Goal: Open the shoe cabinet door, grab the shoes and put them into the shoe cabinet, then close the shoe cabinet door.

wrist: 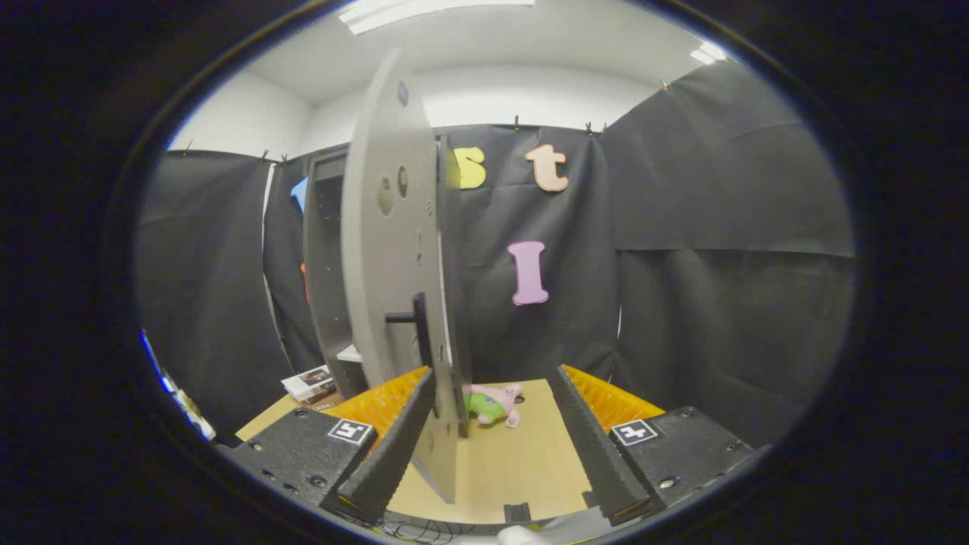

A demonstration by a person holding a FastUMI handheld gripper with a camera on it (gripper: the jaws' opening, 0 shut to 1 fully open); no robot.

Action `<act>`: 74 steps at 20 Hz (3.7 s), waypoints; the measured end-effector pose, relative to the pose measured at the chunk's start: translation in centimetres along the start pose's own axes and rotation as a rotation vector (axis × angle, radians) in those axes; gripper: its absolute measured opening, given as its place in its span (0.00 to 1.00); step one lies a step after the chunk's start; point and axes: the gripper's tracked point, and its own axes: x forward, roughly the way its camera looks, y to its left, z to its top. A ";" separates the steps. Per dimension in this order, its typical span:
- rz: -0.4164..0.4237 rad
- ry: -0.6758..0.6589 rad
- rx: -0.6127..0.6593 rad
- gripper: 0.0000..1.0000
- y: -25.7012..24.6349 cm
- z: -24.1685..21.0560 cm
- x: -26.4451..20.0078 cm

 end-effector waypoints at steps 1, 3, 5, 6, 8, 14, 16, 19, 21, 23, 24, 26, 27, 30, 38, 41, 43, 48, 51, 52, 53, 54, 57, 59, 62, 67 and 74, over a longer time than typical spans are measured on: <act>0.033 0.005 0.007 1.00 -0.1 -0.1 1.2; 0.111 0.026 0.008 1.00 0.2 -0.2 3.4; 0.189 0.051 -0.009 1.00 1.0 -0.5 5.1; 0.226 0.058 -0.016 1.00 1.6 -0.6 5.7; 0.281 0.070 -0.025 1.00 2.7 -0.9 6.5; 0.358 0.112 -0.019 0.98 5.4 -1.4 6.7; 0.353 0.119 -0.002 0.97 7.1 -1.4 6.3; 0.315 0.106 -0.015 0.97 9.8 -1.8 6.2; 0.285 0.091 -0.029 0.97 12.3 -2.0 6.2; 0.258 0.091 -0.049 0.97 14.7 -2.6 6.6; 0.247 0.093 -0.053 0.97 15.9 -2.8 6.8; 0.246 0.101 -0.051 0.97 18.6 -3.1 7.6; 0.251 0.103 -0.056 0.97 20.0 -3.3 8.1; 0.268 0.114 -0.078 0.98 24.3 -3.9 9.8; 0.228 0.097 -0.085 1.00 29.2 -5.2 9.6; 0.192 0.090 -0.068 1.00 28.4 -4.9 8.9; 0.174 0.083 -0.066 1.00 28.0 -4.5 8.7; 0.116 0.044 -0.076 1.00 25.8 -3.1 6.8; 0.083 0.024 -0.094 1.00 23.9 -2.3 4.8; 0.069 0.014 -0.094 1.00 23.2 -2.0 4.0; 0.056 0.008 -0.088 1.00 22.5 -1.8 3.2; 0.046 0.002 -0.080 1.00 22.0 -1.7 2.5; 0.001 -0.007 -0.073 1.00 20.1 -1.9 0.4; -0.023 -0.003 -0.070 1.00 19.0 -2.6 -0.3; -0.045 0.013 -0.067 1.00 17.9 -3.6 -1.1; -0.079 0.004 -0.046 1.00 16.8 -3.9 -2.0; -0.070 -0.013 -0.046 1.00 17.3 -3.6 -1.9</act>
